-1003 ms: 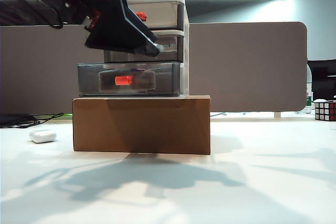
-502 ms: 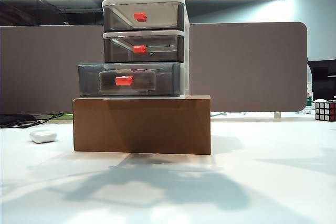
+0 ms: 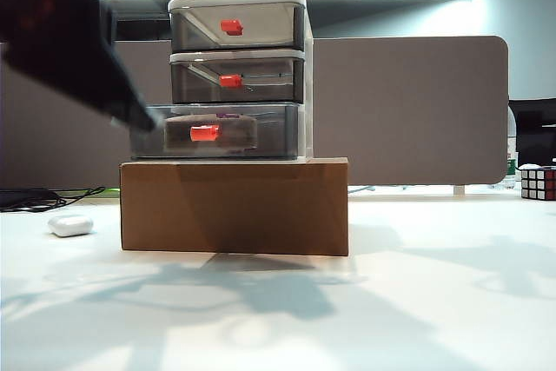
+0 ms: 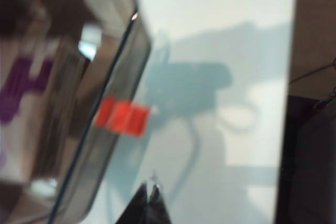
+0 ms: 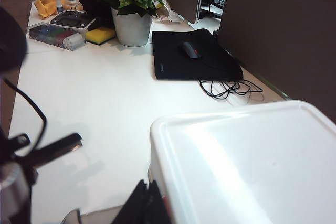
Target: Open the third layer of the drawer on the table, pick up a pack of napkins on the table and put it in, and finally close the drawer.
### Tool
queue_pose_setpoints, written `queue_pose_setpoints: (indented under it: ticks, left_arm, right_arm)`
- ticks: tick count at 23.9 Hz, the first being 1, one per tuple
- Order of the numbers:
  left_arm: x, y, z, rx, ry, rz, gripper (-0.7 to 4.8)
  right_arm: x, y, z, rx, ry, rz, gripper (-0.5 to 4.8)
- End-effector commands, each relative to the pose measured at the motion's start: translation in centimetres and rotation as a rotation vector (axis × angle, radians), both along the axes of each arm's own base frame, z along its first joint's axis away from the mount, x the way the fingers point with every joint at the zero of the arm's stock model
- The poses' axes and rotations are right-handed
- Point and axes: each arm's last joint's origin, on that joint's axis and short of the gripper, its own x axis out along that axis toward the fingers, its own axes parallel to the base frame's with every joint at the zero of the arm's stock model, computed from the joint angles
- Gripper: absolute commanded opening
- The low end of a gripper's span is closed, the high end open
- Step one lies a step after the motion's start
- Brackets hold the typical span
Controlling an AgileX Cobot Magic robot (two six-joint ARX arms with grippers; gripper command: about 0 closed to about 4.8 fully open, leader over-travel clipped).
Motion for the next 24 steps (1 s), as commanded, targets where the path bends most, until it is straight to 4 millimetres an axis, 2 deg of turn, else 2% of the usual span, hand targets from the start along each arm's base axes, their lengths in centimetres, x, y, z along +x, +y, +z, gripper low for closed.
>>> queue_pose_setpoints:
  ticks: [1, 10, 19, 24]
  left_arm:
    - [1.2, 0.0, -0.5, -0.004, -0.017, 0.027, -0.06]
    - [3.1, -0.8, -1.2, -0.023, -0.094, 0.038, -0.06]
    - [3.9, -1.1, -0.6, -0.050, -0.203, 0.072, -0.06]
    - [4.8, -1.5, -0.9, -0.061, -0.241, 0.085, -0.06]
  right_arm:
    - [0.3, 0.2, 0.2, 0.007, 0.000, 0.001, -0.08]
    - [0.4, 0.2, 0.0, -0.009, 0.010, -0.011, -0.08]
    - [0.4, 0.1, -0.3, -0.045, 0.003, -0.013, -0.08]
    - [0.4, 0.1, -0.4, -0.049, 0.000, -0.012, -0.08]
